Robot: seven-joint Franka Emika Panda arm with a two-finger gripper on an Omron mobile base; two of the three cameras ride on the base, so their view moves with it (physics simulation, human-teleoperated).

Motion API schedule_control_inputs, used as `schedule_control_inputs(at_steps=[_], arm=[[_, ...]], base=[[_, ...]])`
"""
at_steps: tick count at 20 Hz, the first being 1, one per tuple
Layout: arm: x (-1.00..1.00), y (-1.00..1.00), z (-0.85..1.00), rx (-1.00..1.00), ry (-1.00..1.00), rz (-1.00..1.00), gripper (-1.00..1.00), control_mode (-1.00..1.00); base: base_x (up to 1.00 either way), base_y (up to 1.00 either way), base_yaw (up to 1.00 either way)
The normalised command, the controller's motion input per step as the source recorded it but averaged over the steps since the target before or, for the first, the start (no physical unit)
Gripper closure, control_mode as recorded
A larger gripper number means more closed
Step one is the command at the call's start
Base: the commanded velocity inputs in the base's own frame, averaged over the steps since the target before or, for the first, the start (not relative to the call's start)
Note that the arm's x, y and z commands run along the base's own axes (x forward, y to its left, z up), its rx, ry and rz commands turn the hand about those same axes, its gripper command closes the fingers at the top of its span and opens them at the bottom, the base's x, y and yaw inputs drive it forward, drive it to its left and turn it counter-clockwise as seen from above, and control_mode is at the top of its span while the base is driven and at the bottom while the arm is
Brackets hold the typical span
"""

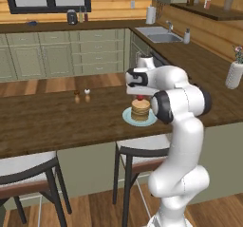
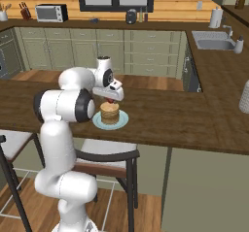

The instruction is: Take the strawberry from the fridge and place it on top of the pancake, located on the dining counter.

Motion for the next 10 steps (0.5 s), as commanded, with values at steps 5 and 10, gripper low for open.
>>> schedule_control_inputs(at_steps=[5,10], arm=[[-0.87,-0.02,0.41,0.0,-0.18,-0.01,-1.0,-1.0],[-0.91,-0.04,0.48,0.0,-0.15,-0.03,-1.0,-1.0]], base=[[0.0,0.0,0.0],[0.0,0.0,0.0]])
